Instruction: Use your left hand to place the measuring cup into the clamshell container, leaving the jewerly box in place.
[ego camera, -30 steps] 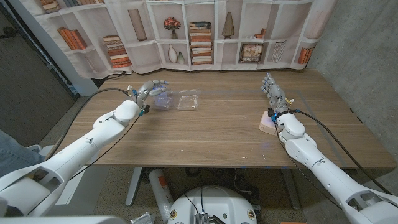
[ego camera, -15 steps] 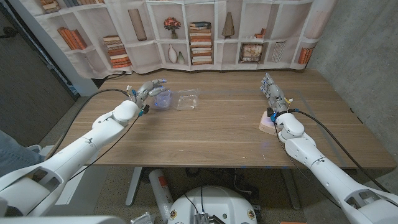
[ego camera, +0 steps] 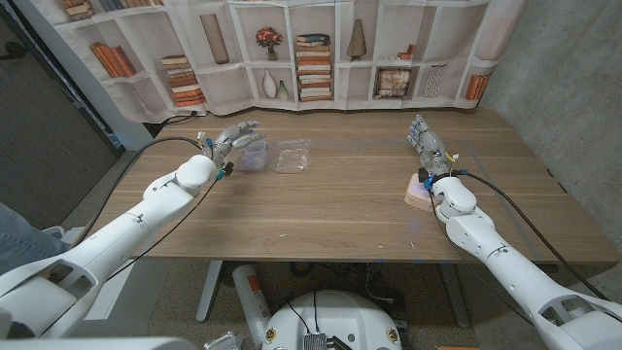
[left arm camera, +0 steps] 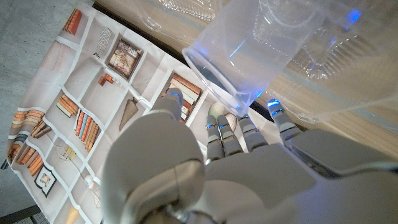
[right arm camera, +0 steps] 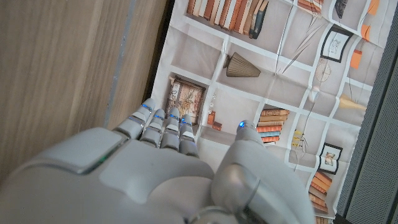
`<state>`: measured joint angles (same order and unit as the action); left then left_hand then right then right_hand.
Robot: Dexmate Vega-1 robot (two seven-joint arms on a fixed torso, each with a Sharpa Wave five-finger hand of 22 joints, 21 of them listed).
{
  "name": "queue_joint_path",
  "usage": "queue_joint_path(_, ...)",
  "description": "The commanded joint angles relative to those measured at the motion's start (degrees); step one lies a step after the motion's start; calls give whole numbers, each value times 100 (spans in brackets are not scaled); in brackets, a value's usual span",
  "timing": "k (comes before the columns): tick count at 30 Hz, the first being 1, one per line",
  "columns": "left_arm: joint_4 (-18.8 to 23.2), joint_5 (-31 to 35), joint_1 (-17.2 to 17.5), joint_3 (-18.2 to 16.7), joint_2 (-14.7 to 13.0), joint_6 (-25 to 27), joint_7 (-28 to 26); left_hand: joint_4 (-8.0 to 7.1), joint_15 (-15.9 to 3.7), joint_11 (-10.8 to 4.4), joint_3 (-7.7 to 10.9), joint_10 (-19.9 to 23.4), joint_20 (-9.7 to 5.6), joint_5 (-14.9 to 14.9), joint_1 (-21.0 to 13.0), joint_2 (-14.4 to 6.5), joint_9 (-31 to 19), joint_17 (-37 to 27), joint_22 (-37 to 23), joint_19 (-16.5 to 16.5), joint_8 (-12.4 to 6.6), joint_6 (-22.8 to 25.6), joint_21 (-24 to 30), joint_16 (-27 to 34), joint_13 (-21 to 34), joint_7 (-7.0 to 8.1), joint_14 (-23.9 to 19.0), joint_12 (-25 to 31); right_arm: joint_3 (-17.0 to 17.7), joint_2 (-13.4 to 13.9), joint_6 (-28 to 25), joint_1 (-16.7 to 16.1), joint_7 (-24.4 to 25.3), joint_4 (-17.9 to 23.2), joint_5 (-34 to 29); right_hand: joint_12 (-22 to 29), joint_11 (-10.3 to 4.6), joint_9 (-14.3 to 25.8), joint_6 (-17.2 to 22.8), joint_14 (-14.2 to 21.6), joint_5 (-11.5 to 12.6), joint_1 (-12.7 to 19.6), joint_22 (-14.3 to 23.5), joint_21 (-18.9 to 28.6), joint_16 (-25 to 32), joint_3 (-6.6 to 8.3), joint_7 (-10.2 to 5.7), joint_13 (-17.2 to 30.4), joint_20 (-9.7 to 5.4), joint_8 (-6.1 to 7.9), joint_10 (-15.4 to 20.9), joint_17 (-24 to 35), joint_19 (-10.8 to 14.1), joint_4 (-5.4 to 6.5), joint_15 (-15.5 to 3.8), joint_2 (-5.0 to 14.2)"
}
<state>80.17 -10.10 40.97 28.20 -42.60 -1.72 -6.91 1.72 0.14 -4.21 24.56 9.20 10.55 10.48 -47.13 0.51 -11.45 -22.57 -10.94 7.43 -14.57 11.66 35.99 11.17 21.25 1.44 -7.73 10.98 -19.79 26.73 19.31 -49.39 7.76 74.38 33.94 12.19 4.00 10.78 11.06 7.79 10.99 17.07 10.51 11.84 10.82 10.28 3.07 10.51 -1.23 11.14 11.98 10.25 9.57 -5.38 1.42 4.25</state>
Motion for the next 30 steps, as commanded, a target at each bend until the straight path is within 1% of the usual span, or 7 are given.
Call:
queue_joint_path(1,176,14,21,-41,-65,127,-50,-21,-7,6,-34,-30,38,56,57,0,-9,3,-17,35,20,-21,-32,17,13,-25,43,10,19,17,35,26,-16,-12,1,10,-3,19,61,49,-16,-4,14,-2,-9,29,-13,21,6,20,56,26,32,-32,6,26)
queue_joint_path(12,335,54,37,-77,-126,173,-81,-40,9,8,-54,-43,45,70,110,9,-10,12,-19,57,29,7,-54,29,-5,-46,71,31,18,-6,63,51,-19,-49,0,9,2,19,62,51,-16,-8,14,-3,-8,28,-15,21,7,20,56,26,34,-32,7,30)
queue_joint_path(14,381,65,49,-88,-143,193,-94,-42,14,-8,-56,-44,46,72,117,9,-10,14,-19,58,32,9,-58,33,-9,-43,68,35,23,-4,61,42,-13,-38,5,9,-3,19,65,50,-17,-9,14,-3,-9,28,-12,21,4,21,57,27,35,-32,3,31)
queue_joint_path(30,636,100,152,-190,-238,257,-184,-48,18,8,-55,-40,40,89,147,-5,-12,29,-21,40,38,61,-69,50,-35,-45,87,63,24,20,50,12,-25,11,9,7,-3,19,64,55,-18,-6,14,-2,-8,32,-9,21,-7,19,55,26,44,-36,10,38)
